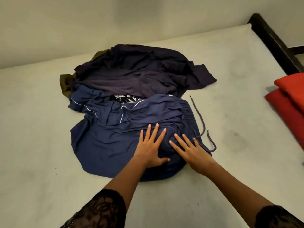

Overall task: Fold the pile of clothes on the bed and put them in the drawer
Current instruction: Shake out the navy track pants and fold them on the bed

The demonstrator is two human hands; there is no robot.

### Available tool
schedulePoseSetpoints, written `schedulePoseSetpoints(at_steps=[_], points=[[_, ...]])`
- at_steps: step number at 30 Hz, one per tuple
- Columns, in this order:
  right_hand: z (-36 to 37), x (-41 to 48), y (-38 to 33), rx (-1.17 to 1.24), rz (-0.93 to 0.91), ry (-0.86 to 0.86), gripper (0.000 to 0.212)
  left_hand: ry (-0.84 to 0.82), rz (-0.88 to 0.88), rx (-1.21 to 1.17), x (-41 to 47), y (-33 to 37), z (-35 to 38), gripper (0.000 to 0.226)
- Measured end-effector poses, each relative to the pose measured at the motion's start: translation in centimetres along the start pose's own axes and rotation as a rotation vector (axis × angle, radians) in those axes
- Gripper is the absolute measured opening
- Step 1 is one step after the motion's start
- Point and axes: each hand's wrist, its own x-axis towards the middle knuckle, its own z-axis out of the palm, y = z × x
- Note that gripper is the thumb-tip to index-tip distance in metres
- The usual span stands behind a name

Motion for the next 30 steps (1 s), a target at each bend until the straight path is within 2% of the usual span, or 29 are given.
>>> schedulePoseSetpoints(at_steps=[2, 4, 6, 7, 8, 10, 12, 13, 15, 19, 20, 23, 26, 30], points=[[-1.1, 0.2, 0.8, -0.014, -0.057, 0.071, 0.122, -0.005, 0.032, -0.007, 0.2, 0.2, -1.6, 0.108], [-4.1, 0.3, 1.9, -0.027, -0.117, 0.184, 0.092, -0.051, 0.093, -0.081, 0.4, 0.4, -3.9, 0.115], [-8.2, 0.6, 3.0, -0.017, -0.159, 0.357, 0.056, -0.129, 0.146, -0.255, 0.1, 1.4, -7.0, 0.124], [-10.4, 0.6, 3.6, 0.024, -0.147, 0.439, 0.036, -0.135, 0.149, -0.372, -0.1, 2.1, -8.6, 0.126], [-13.0, 0.5, 4.1, 0.084, -0.132, 0.51, 0.025, -0.093, 0.136, -0.502, -0.6, 3.0, -10.6, 0.124], [-18.1, 0.3, 4.9, 0.173, -0.09, 0.64, 0.031, 0.11, 0.05, -0.725, -1.3, 4.3, -14.8, 0.098], [-23.3, -0.2, 5.6, 0.157, -0.06, 0.738, 0.032, 0.312, -0.02, -0.789, -1.8, 5.2, -19.7, 0.046], [-26.2, -0.8, 5.9, 0.146, -0.046, 0.765, 0.033, 0.355, -0.03, -0.787, -2.3, 5.6, -22.5, 0.026], [-31.6, -2.3, 6.7, 0.176, 0.014, 0.849, 0.036, 0.382, 0.009, -0.833, -3.5, 6.0, -27.8, 0.007], [-41.0, -6.1, 8.4, 0.303, 0.179, 0.996, 0.042, 0.446, 0.072, -0.999, -6.0, 7.3, -36.8, 0.005], [-44.0, -7.8, 9.0, 0.292, 0.214, 1.044, 0.046, 0.461, 0.112, -1.06, -7.1, 8.2, -40.0, 0.01], [-49.9, -11.7, 10.6, 0.363, 0.244, 1.06, 0.073, 0.505, 0.206, -1.161, -9.7, 10.7, -46.8, 0.028], [-54.5, -16.6, 12.7, 0.485, 0.283, 1.054, 0.105, 0.518, 0.321, -1.296, -12.7, 14.3, -53.6, 0.02], [-59.1, -24.0, 15.2, 0.708, 0.347, 1.014, 0.13, 0.477, 0.447, -1.45, -16.6, 20.2, -61.1, 0.014]])
